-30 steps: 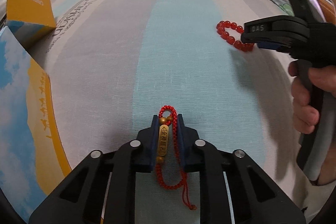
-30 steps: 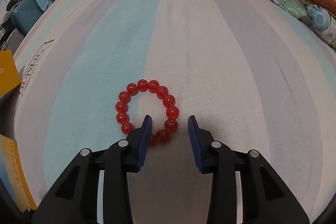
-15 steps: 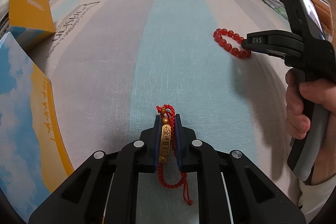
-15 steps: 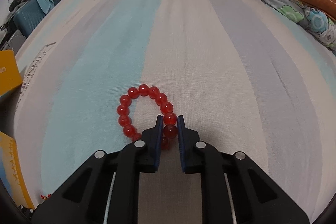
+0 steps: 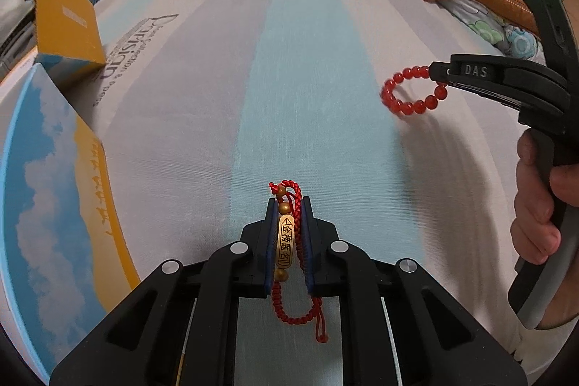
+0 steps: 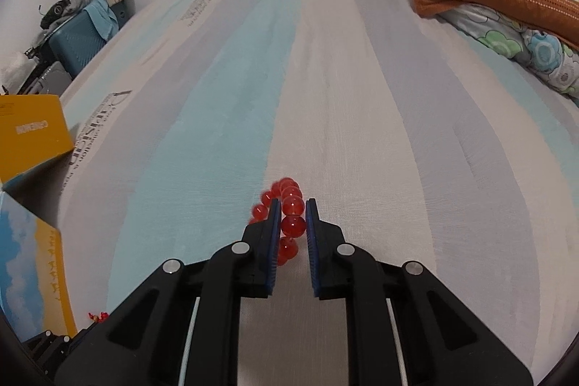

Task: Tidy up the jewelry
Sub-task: 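Carry both red bracelets over the white box with both grippers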

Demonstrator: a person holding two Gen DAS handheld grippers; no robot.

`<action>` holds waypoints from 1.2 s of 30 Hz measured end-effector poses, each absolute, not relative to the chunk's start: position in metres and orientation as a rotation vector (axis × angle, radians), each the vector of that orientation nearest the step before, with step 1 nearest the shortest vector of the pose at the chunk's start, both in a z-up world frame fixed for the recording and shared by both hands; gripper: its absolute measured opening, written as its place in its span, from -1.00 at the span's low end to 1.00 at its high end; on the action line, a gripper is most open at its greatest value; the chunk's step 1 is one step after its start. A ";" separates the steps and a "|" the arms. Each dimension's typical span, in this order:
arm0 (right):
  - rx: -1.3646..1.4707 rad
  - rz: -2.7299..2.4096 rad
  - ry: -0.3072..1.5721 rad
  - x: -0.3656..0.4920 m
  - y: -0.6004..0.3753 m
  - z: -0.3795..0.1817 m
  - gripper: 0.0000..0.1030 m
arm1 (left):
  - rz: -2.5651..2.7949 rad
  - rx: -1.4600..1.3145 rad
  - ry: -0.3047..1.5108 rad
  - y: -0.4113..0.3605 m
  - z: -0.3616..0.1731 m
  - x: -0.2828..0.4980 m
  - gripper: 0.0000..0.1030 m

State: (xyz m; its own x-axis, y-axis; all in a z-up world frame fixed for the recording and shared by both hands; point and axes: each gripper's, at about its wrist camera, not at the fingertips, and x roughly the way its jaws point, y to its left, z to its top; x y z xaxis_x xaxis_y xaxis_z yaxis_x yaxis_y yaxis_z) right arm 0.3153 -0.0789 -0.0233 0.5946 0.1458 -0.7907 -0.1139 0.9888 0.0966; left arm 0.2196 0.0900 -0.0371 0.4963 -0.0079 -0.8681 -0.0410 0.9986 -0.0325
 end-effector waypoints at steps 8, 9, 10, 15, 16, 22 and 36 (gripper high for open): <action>0.025 0.157 0.887 0.296 -0.083 -0.002 -0.75 | 0.020 -0.040 1.025 0.084 -0.020 0.210 -0.78; 0.026 0.157 0.885 0.294 -0.084 0.001 -0.75 | 0.020 -0.039 1.021 0.083 -0.018 0.209 -0.78; 0.026 0.156 0.883 0.292 -0.085 0.002 -0.75 | 0.020 -0.039 1.017 0.083 -0.015 0.207 -0.78; 0.023 0.152 0.870 0.280 -0.089 0.013 -0.75 | 0.024 -0.035 0.994 0.081 -0.002 0.198 -0.78; 0.021 0.153 0.866 0.277 -0.090 0.016 -0.75 | 0.025 -0.035 0.989 0.081 0.001 0.195 -0.78; 0.008 0.154 0.846 0.258 -0.090 0.032 -0.75 | 0.027 -0.030 0.958 0.080 0.018 0.181 -0.78; -0.033 0.182 0.789 0.213 -0.066 0.075 -0.75 | 0.065 -0.041 0.875 0.097 0.060 0.139 -0.78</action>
